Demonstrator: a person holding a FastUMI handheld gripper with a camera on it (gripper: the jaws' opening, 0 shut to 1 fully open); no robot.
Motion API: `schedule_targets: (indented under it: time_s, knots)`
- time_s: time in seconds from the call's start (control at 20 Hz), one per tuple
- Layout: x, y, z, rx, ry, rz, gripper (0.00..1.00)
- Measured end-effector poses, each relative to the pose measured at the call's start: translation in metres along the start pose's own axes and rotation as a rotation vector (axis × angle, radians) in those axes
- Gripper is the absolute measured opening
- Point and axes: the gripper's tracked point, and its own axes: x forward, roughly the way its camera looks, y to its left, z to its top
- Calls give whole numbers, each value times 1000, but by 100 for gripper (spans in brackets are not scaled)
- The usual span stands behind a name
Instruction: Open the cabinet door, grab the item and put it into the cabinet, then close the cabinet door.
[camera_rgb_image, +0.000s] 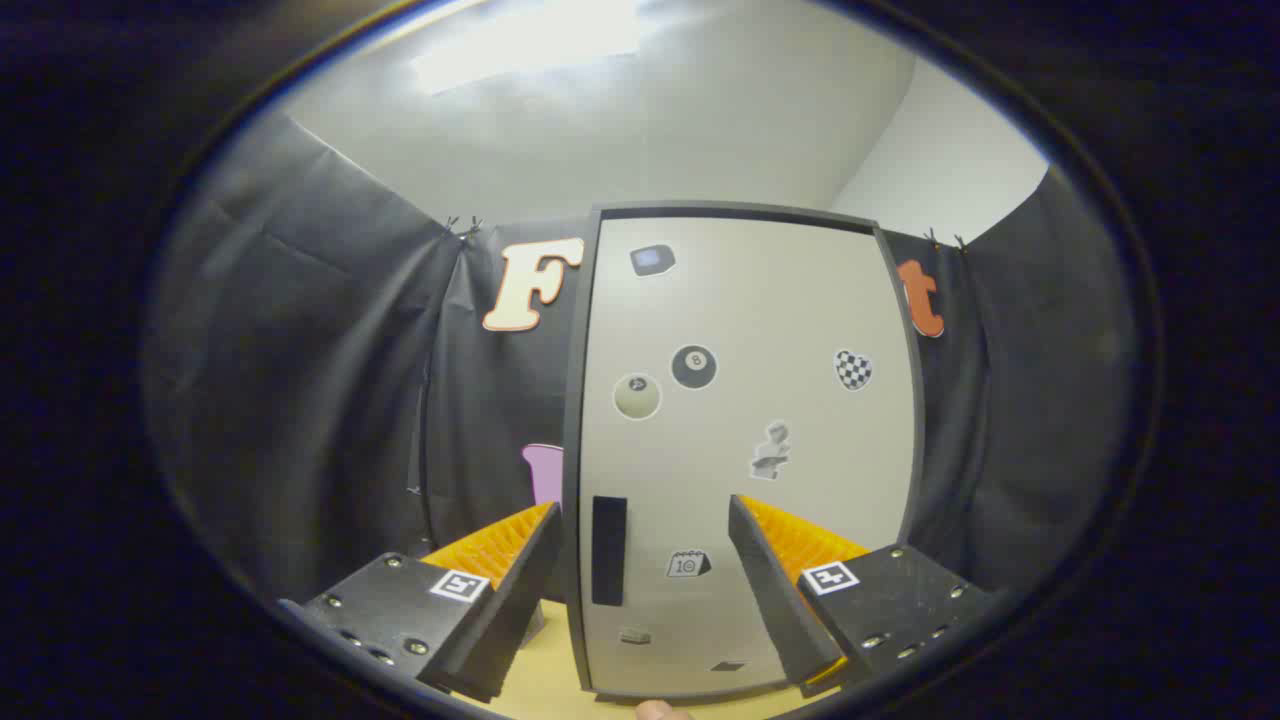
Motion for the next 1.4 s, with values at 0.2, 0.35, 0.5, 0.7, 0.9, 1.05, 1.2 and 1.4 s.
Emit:
schedule_targets:
  time_s: [0.2,0.35,0.5,0.7,0.9,1.05,1.2,1.4]
  knots:
    - [7,11,2,-1,0,4,98]
    - [10,17,3,16,-3,7,98]
    - [14,25,-4,16,11,20,98]
    - [24,31,-11,1,18,24,98]
    - [44,29,-33,-27,65,-7,98]
    - [63,27,-61,-66,139,-35,97]
    - [80,27,-83,-97,190,-55,88]
    - [97,27,-97,-116,206,-93,82]
